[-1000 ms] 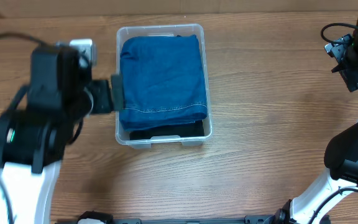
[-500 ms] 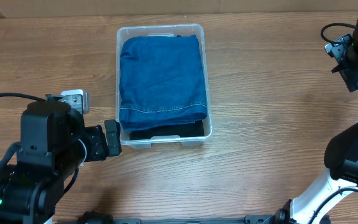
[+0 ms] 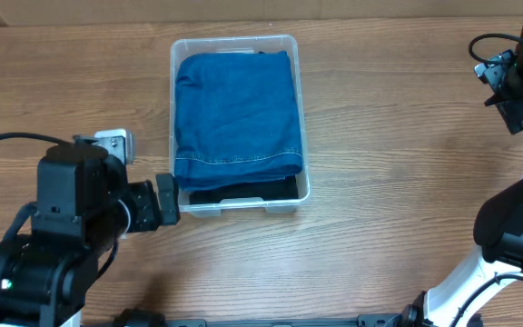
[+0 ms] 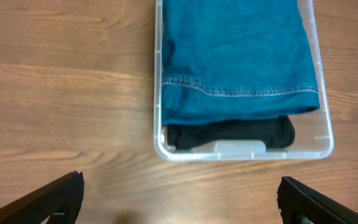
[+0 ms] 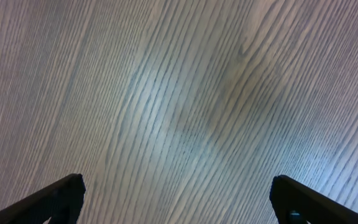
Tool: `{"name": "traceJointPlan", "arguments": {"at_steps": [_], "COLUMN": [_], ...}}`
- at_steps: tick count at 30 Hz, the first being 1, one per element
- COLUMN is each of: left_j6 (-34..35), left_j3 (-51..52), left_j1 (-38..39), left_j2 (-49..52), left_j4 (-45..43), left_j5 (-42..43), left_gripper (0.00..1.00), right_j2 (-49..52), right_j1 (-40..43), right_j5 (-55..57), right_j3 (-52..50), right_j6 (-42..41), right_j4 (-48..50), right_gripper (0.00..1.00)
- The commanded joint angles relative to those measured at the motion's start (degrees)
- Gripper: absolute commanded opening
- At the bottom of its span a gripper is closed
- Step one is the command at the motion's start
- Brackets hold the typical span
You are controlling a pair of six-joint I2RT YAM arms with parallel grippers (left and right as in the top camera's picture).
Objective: Pack container
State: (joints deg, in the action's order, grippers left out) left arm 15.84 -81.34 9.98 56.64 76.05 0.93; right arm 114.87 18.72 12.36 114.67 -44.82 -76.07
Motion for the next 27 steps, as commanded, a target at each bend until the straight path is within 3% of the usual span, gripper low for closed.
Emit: {"name": "traceJointPlan", "arguments": {"at_steps": [1, 3, 21, 27], "left_j6": [-6.84, -9.86, -12.15, -12.59], "left_j3": [6.69, 12.94, 64.83, 73.83], "left_j1": [-0.55, -1.88, -8.13, -8.15], "left_j2": [-3.43, -7.28, -49.0, -55.76], "left_j4": [-6.56, -12.48, -59.25, -67.19], "left_j5": [1.81, 3.89, 6.38, 6.23], "left_gripper": [1.0, 1.0, 1.0, 1.0], "right_j2": [0.02, 0.02, 0.02, 0.02], "right_j1": [0.04, 0.04, 0.04, 0.04], "right_j5": [0.46, 0.46, 0.48, 0.46], "right_j3": [0.04, 0.04, 0.04, 0.04], "right_j6": [-0.2, -0.2, -0.2, -0.2], "right_j4": [0.2, 0.2, 0.2, 0.2], "right_gripper": [1.0, 1.0, 1.0, 1.0]}}
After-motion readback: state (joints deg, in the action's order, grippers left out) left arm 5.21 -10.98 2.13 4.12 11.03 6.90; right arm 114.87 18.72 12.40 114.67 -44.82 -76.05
